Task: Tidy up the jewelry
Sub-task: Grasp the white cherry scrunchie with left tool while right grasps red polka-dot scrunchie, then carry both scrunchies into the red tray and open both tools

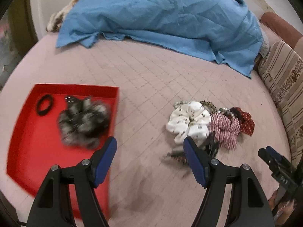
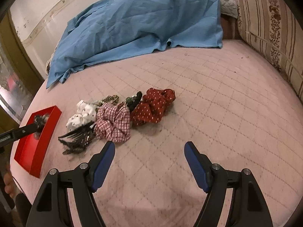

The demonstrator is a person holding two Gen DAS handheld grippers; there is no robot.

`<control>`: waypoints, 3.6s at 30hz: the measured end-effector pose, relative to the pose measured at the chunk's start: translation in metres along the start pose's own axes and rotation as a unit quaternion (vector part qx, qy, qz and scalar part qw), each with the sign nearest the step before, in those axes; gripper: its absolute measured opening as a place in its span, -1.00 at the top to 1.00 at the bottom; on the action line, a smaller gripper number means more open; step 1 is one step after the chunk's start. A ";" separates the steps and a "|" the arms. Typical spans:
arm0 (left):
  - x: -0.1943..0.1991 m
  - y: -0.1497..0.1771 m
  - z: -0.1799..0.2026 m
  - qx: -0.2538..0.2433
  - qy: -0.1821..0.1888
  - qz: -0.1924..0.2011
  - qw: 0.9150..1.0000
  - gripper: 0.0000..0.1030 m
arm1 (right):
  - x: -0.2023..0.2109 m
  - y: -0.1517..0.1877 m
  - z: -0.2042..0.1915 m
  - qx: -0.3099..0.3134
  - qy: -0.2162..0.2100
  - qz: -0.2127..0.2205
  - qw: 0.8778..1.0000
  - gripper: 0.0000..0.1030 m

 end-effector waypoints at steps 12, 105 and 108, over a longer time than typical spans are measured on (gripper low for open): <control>-0.082 -0.024 0.012 0.032 0.051 -0.069 0.996 -0.40 | -0.050 -0.036 0.039 -0.072 -0.013 -0.004 0.997 -0.14; 0.037 -0.032 -0.271 0.243 -0.038 0.096 0.965 0.44 | -0.142 -0.111 -0.383 0.175 -0.199 -0.089 0.960 0.74; 0.049 -0.033 -0.269 0.245 -0.040 0.109 0.963 0.25 | -0.139 -0.114 -0.383 0.179 -0.197 -0.080 0.961 0.49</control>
Point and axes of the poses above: each gripper's, at about its wrist camera, not at the fingertips, and x roughly against the way its jaws point, z to its right, y to its underside, the point moved 4 cm from there along -x, roughly the way its jaws point, and after that the axes turned 12 degrees about x, right-handed, at the moved point
